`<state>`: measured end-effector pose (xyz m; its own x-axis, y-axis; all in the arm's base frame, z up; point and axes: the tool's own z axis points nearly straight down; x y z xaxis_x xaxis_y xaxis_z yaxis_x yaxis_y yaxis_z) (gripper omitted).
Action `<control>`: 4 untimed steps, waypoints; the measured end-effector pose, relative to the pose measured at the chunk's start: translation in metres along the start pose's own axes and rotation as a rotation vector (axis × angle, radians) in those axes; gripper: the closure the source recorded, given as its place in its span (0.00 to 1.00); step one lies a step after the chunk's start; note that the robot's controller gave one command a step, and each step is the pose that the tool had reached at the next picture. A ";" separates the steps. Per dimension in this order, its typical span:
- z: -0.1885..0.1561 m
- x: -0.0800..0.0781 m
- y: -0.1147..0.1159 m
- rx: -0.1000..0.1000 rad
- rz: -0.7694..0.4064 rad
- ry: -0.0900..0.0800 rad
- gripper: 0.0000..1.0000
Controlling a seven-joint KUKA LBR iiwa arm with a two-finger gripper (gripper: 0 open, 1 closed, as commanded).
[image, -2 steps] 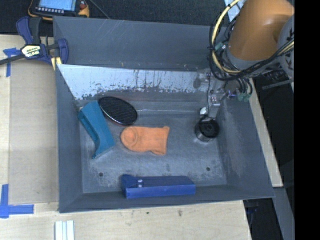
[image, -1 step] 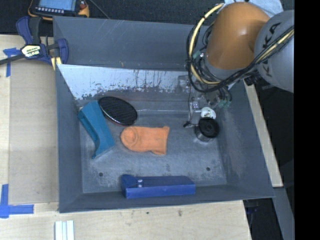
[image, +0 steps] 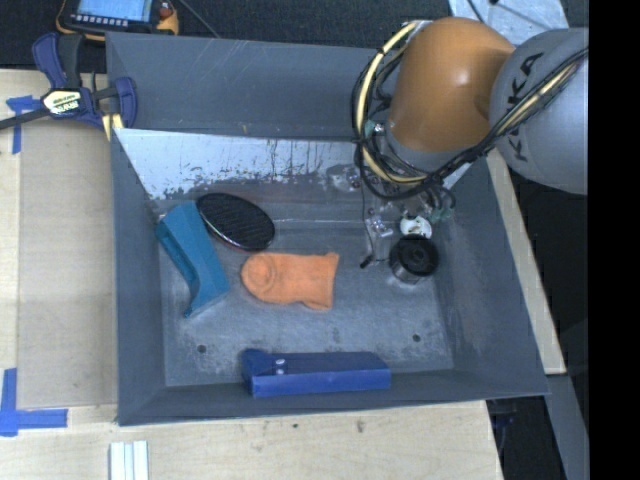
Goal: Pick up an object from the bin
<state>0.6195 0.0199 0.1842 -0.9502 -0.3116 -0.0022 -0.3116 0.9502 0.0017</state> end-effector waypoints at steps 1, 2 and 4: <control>0.040 0.020 0.008 0.003 -0.178 -0.003 0.00; 0.054 0.003 0.036 0.002 -0.106 0.000 0.00; 0.110 -0.022 0.055 0.002 -0.380 -0.003 1.00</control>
Offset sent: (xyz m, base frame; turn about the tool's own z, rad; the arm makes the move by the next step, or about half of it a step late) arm -0.0040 0.0618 -0.0589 -0.0497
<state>0.6237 0.0797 0.0743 -0.7669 -0.6418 -0.0055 -0.6418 0.7669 -0.0018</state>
